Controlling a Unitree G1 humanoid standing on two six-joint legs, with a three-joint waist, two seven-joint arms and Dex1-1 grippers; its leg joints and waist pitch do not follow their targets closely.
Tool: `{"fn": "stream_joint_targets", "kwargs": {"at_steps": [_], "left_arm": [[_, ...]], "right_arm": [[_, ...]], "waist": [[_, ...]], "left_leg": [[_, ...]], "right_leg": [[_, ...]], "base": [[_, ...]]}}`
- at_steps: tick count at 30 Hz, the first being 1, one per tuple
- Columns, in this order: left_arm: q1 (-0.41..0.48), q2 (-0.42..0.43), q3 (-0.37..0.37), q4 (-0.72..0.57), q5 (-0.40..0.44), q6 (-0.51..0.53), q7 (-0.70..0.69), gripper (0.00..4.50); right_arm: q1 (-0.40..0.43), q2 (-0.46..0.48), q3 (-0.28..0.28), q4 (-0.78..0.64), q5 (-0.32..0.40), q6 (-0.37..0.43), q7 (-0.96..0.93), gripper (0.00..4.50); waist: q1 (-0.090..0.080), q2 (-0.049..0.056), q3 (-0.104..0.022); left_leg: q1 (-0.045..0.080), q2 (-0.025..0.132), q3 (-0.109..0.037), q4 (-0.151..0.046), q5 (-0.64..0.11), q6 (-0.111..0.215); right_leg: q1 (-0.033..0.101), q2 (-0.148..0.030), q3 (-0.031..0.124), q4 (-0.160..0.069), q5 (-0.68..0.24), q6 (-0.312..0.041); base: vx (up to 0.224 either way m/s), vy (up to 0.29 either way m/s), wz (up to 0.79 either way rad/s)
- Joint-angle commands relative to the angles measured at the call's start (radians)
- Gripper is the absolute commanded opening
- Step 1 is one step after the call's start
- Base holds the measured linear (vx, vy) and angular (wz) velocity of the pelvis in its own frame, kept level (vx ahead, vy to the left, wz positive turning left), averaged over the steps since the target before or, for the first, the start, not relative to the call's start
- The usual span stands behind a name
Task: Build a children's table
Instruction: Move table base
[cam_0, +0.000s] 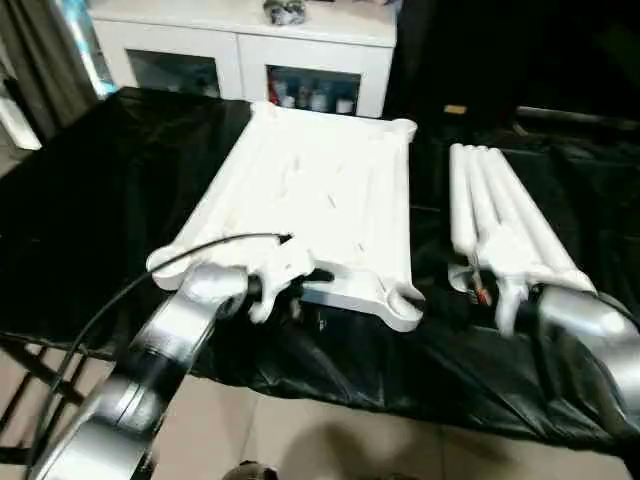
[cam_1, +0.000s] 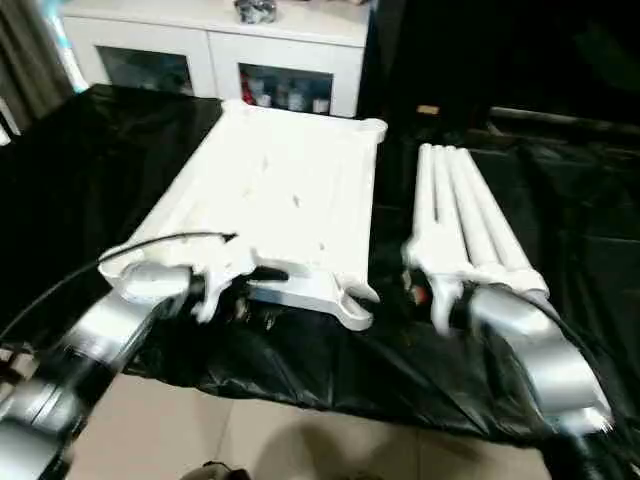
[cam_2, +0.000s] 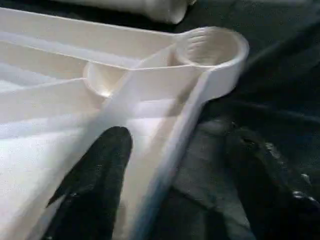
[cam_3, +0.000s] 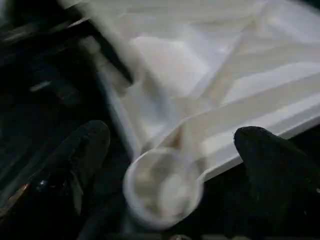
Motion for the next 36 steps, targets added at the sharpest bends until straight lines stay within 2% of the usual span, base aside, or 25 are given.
{"fn": "stream_joint_targets", "kwargs": {"at_steps": [1,2,3,4,5,6,8,9,11,13,15,16,17,20,24,27,28,29,31,36], "left_arm": [[-0.033,-0.009,-0.012,0.042,0.024,-0.033,-0.012,3.13],[-0.055,-0.011,-0.01,0.074,0.018,-0.036,-0.027,3.04],[-0.06,-0.012,-0.009,0.08,0.016,-0.037,-0.03,2.99],[-0.084,-0.018,-0.006,0.115,0.007,-0.041,-0.046,2.93],[-0.093,-0.021,-0.004,0.128,0.002,-0.042,-0.053,2.83],[-0.105,-0.025,-0.005,0.152,0.0,-0.053,-0.063,2.74],[-0.125,-0.031,-0.008,0.199,0.0,-0.075,-0.1,2.51],[-0.133,-0.032,-0.013,0.22,0.003,-0.084,-0.127,2.51],[-0.138,-0.035,-0.018,0.238,0.007,-0.087,-0.153,2.34],[-0.15,-0.041,-0.018,0.28,0.009,-0.098,-0.2,2.16],[-0.154,-0.042,-0.019,0.29,0.008,-0.097,-0.222,2.07],[-0.158,-0.043,-0.017,0.3,0.002,-0.094,-0.246,1.97],[-0.158,-0.043,-0.017,0.301,0.001,-0.093,-0.25,1.88],[-0.165,-0.044,-0.023,0.322,0.005,-0.105,-0.284,1.64],[-0.18,-0.055,-0.02,0.369,0.036,-0.149,-0.234,1.25],[-0.189,-0.061,-0.016,0.389,0.045,-0.161,-0.218,1.1],[-0.194,-0.064,-0.016,0.399,0.049,-0.163,-0.217,0.88],[-0.196,-0.064,-0.017,0.402,0.052,-0.163,-0.219,0.88],[-0.197,-0.065,-0.018,0.403,0.055,-0.162,-0.222,0.78],[-0.202,-0.055,-0.044,0.425,0.11,-0.157,-0.169,0.41]], "right_arm": [[0.005,-0.028,-0.005,-0.036,0.026,0.015,0.034,4.5],[0.01,-0.038,0.001,-0.045,0.035,0.022,0.047,4.5],[0.013,-0.042,0.001,-0.047,0.037,0.023,0.051,4.5],[0.024,-0.053,0.007,-0.055,0.039,0.024,0.06,4.5],[0.028,-0.057,0.01,-0.058,0.037,0.023,0.062,4.5],[0.032,-0.059,0.014,-0.062,0.031,0.027,0.062,4.5],[0.038,-0.061,0.016,-0.068,0.024,0.044,0.056,4.5],[0.043,-0.064,0.019,-0.073,0.021,0.045,0.057,4.5],[0.053,-0.071,0.017,-0.079,0.019,0.043,0.063,4.5],[0.063,-0.086,0.018,-0.096,0.02,0.053,0.071,4.5],[0.064,-0.091,0.018,-0.104,0.023,0.058,0.073,4.5],[0.065,-0.096,0.02,-0.112,0.028,0.065,0.074,4.5],[0.065,-0.097,0.02,-0.113,0.028,0.065,0.074,4.5],[0.061,-0.102,0.025,-0.116,0.023,0.07,0.078,4.5],[0.055,-0.104,0.031,-0.116,0.017,0.072,0.081,4.5],[0.05,-0.106,0.035,-0.12,0.02,0.077,0.081,4.5],[0.047,-0.107,0.037,-0.122,0.021,0.08,0.082,4.5],[0.046,-0.108,0.04,-0.123,0.02,0.08,0.082,4.5],[0.046,-0.109,0.041,-0.123,0.018,0.081,0.083,4.5],[0.041,-0.102,0.052,-0.117,0.004,0.077,0.079,4.5]], "waist": [[0.006,0.006,-0.067],[0.005,0.011,-0.068],[0.003,0.006,-0.068],[0.003,0.017,-0.071],[0.002,0.013,-0.074],[0.001,0.014,-0.076],[0.001,0.017,-0.081],[0.003,0.024,-0.082],[0.003,0.023,-0.087],[0.005,0.027,-0.083],[0.005,0.027,-0.077],[0.003,0.028,-0.074],[0.001,0.025,-0.072],[-0.001,0.024,-0.069],[-0.004,0.023,-0.07],[-0.002,0.022,-0.074],[-0.002,0.02,-0.074],[-0.001,0.02,-0.075],[-0.001,0.021,-0.073],[-0.003,0.02,-0.068]], "left_leg": [[0.035,0.091,-0.045,-0.099,-0.347,-0.003],[0.032,0.09,-0.044,-0.099,-0.332,0.006],[0.03,0.09,-0.043,-0.099,-0.331,0.008],[0.03,0.09,-0.043,-0.097,-0.313,0.013],[0.029,0.091,-0.041,-0.094,-0.289,0.025],[0.026,0.089,-0.04,-0.092,-0.268,0.033],[0.024,0.089,-0.037,-0.084,-0.194,0.07],[0.027,0.089,-0.036,-0.082,-0.183,0.077],[0.027,0.092,-0.033,-0.076,-0.141,0.105],[0.028,0.094,-0.031,-0.078,-0.161,0.111],[0.031,0.095,-0.03,-0.083,-0.21,0.096],[0.035,0.097,-0.03,-0.088,-0.258,0.074],[0.037,0.099,-0.03,-0.091,-0.298,0.052],[0.041,0.099,-0.03,-0.095,-0.348,0.019],[0.04,0.098,-0.03,-0.095,-0.35,0.011],[0.038,0.098,-0.029,-0.093,-0.308,0.026],[0.035,0.097,-0.027,-0.091,-0.28,0.043],[0.035,0.098,-0.026,-0.09,-0.27,0.05],[0.036,0.099,-0.026,-0.091,-0.281,0.051],[0.04,0.1,-0.029,-0.096,-0.336,0.025]], "right_leg": [[0.024,-0.071,0.032,-0.081,-0.253,-0.204],[0.024,-0.067,0.028,-0.081,-0.245,-0.214],[0.025,-0.063,0.027,-0.08,-0.237,-0.216],[0.027,-0.063,0.027,-0.076,-0.206,-0.224],[0.03,-0.064,0.026,-0.072,-0.162,-0.242],[0.033,-0.063,0.025,-0.07,-0.139,-0.25],[0.037,-0.06,0.022,-0.061,-0.034,-0.283],[0.036,-0.06,0.021,-0.059,-0.016,-0.289],[0.043,-0.063,0.02,-0.051,0.054,-0.313],[0.039,-0.063,0.019,-0.056,0.013,-0.317],[0.037,-0.061,0.02,-0.065,-0.077,-0.308],[0.034,-0.061,0.021,-0.07,-0.145,-0.3],[0.031,-0.061,0.022,-0.074,-0.199,-0.288],[0.025,-0.062,0.024,-0.08,-0.268,-0.262],[0.024,-0.063,0.027,-0.081,-0.263,-0.25],[0.028,-0.064,0.028,-0.077,-0.209,-0.259],[0.03,-0.063,0.027,-0.075,-0.174,-0.267],[0.031,-0.064,0.027,-0.075,-0.167,-0.27],[0.029,-0.064,0.026,-0.076,-0.187,-0.272],[0.024,-0.064,0.028,-0.084,-0.277,-0.25]], "base": [[0.0,0.0,0.0],[0.0,0.0,0.0],[0.0,0.0,0.0],[0.0,0.0,0.0],[0.0,0.0,0.0],[0.055,-0.014,-0.03],[0.057,-0.013,-0.04],[0.056,-0.007,-0.01],[0.028,-0.004,-0.01],[0.0,0.0,0.0],[0.0,0.0,0.0],[0.0,0.0,0.0],[0.0,0.0,0.0],[0.0,0.0,0.0],[0.0,0.0,0.0],[0.0,0.0,0.0],[0.0,0.0,0.0],[0.0,0.0,0.0],[0.0,0.0,0.0],[0.0,0.0,0.0]]}}
